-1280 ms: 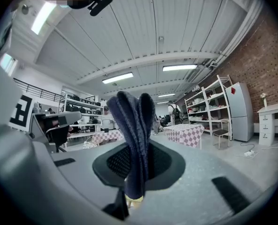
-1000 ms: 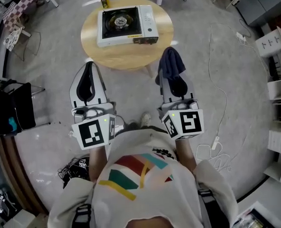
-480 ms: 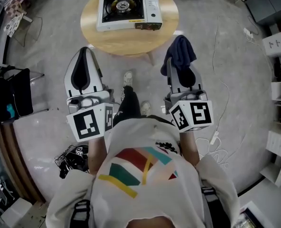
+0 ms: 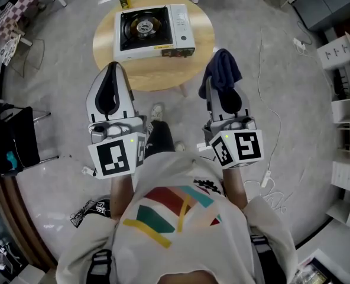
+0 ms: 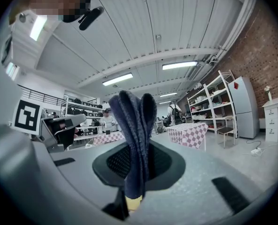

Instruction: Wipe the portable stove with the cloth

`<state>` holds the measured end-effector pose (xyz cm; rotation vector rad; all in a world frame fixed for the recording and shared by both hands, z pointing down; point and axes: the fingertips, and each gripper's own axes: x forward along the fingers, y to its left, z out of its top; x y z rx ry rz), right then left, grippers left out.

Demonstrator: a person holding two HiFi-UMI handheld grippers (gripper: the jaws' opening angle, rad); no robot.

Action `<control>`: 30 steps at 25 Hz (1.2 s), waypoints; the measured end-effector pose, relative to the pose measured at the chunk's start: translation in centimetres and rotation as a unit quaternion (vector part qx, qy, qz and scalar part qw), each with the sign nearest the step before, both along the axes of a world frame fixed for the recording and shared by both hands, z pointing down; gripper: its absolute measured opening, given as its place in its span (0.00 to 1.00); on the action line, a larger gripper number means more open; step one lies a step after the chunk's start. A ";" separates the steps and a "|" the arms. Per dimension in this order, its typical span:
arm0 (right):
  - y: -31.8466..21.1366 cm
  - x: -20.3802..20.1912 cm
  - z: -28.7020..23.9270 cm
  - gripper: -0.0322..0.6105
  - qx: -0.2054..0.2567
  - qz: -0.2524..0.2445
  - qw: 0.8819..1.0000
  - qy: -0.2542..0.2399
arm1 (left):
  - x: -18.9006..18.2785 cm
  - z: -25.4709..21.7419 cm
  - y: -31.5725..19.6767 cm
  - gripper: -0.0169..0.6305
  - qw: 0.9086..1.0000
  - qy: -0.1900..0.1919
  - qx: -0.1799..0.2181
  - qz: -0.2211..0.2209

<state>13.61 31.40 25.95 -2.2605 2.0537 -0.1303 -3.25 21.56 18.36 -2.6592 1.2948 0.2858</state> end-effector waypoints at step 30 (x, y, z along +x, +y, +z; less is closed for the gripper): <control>-27.5 5.5 -1.0 0.10 -0.043 0.027 0.998 0.027 | 4.6 0.1 -29.6 0.04 0.999 0.008 -0.039 0.005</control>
